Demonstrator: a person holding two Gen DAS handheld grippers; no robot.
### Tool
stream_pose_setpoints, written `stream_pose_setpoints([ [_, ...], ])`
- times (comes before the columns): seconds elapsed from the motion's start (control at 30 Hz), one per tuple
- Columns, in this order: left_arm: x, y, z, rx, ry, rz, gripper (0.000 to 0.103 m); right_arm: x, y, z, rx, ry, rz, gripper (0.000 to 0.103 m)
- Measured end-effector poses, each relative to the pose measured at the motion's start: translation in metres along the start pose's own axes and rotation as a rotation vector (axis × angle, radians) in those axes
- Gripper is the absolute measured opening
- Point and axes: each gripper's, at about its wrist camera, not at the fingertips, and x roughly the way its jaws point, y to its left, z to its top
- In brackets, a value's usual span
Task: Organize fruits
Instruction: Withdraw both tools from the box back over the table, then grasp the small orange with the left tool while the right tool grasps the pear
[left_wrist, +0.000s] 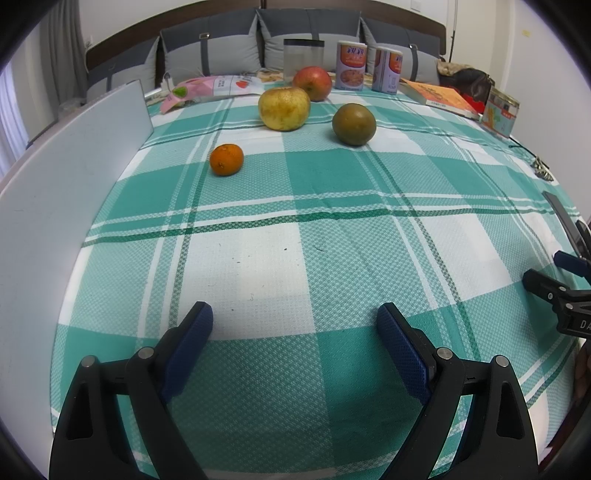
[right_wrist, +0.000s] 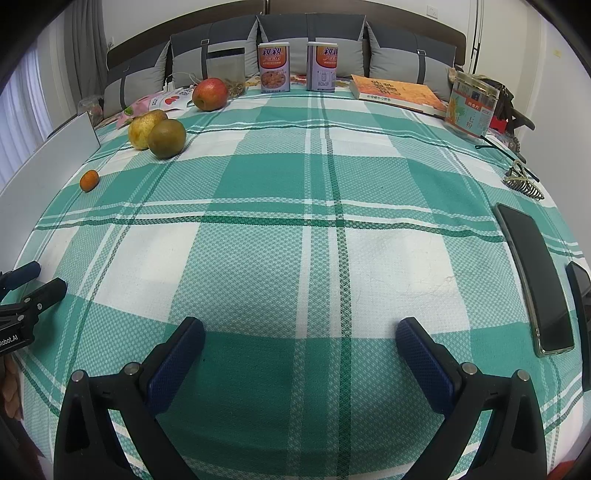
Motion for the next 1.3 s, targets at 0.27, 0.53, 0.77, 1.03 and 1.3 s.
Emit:
stream_pose_setpoints([
  [0.27,0.0,0.0,0.001,-0.003,0.001,-0.01,0.092,0.001,0.0,0.0,-0.003,0.002,0.002,0.103],
  [0.53,0.004,0.014,0.02,-0.007,0.056,-0.138,0.095,0.001,0.0,0.0,-0.003,0.002,0.003,0.103],
  [0.77,0.056,0.06,0.107,-0.082,0.043,-0.104,0.093,0.001,0.0,0.0,-0.007,0.004,0.007,0.103],
  [1.03,0.086,0.058,0.12,-0.04,0.024,-0.063,0.038,0.001,0.0,0.001,-0.007,0.004,0.007,0.103],
  [1.3,0.063,0.058,0.097,-0.063,0.021,-0.068,0.028,0.001,0.0,0.001,-0.007,0.004,0.008,0.103],
])
